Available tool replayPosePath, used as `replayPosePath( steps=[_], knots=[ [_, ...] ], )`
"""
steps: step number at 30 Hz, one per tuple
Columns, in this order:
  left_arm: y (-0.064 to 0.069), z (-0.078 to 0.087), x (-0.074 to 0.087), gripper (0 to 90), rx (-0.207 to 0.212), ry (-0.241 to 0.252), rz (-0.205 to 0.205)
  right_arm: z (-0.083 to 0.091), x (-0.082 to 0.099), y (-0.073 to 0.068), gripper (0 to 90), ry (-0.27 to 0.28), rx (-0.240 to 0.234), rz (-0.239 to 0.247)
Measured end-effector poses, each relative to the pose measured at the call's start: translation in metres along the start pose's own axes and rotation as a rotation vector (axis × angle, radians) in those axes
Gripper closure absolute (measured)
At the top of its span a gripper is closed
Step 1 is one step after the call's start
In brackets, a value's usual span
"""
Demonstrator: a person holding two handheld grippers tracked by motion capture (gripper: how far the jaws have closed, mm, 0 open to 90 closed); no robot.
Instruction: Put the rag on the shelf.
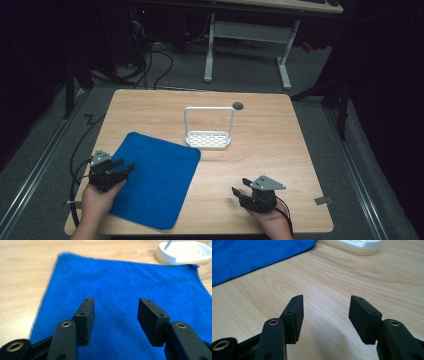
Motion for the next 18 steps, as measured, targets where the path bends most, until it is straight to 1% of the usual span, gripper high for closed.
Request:
replayPosePath(
  steps=[1,2,4,6,7,8,10,11,12,14,16,17,18],
  knots=[
    [0.000,0.000,0.000,49.3,0.000,0.000,0.000,0.000,0.000,0.000,46.4,0.000,0.000,0.000],
    [-0.001,-0.001,0.002,49.5,0.003,-0.005,0.006,0.000,0.001,0.002,46.9,-0.003,0.011,-0.005],
    [-0.001,-0.004,0.003,49.5,0.000,-0.014,0.005,0.001,0.002,0.001,46.9,-0.004,0.008,0.000],
    [-0.001,-0.006,0.003,50.8,0.005,-0.019,-0.002,0.002,0.002,0.000,47.1,-0.003,0.007,0.005],
    [-0.001,-0.006,0.004,50.8,0.000,-0.025,-0.013,0.001,0.001,-0.001,47.1,0.001,0.007,0.007],
    [-0.001,-0.006,0.004,50.8,0.000,-0.025,-0.013,0.000,0.001,-0.001,47.1,0.001,0.004,0.008],
    [-0.001,-0.004,0.005,50.7,0.004,-0.022,-0.010,-0.002,0.001,-0.002,47.1,-0.009,-0.001,0.005],
    [-0.002,-0.002,0.005,50.7,0.005,-0.017,-0.002,-0.004,0.001,-0.002,47.2,-0.007,-0.007,0.013],
    [-0.002,-0.002,0.005,50.7,0.005,-0.017,-0.002,-0.004,0.001,-0.002,47.2,-0.007,-0.007,0.013],
    [0.002,0.003,0.004,50.5,0.003,-0.006,-0.001,-0.004,0.001,-0.004,47.8,-0.012,-0.017,0.007],
    [0.006,0.006,0.004,50.6,0.006,0.008,-0.005,-0.004,0.000,-0.007,49.2,-0.003,-0.027,0.012],
    [0.008,0.008,0.006,51.2,0.007,0.015,-0.006,-0.003,-0.001,-0.009,51.7,0.002,-0.033,0.021],
    [0.008,0.008,0.006,53.9,0.007,0.015,-0.006,-0.003,-0.001,-0.009,51.7,0.002,-0.033,0.021]
  ],
)
Point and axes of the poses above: each handheld gripper's, and its own axes: z roughly backward along the jaws, x roughly out of its underside, y roughly to its right, the point moved 7 cm from there along -z, roughly forward along the jaws, and after that the axes turned 12 degrees about x, right-handed, at the moved point
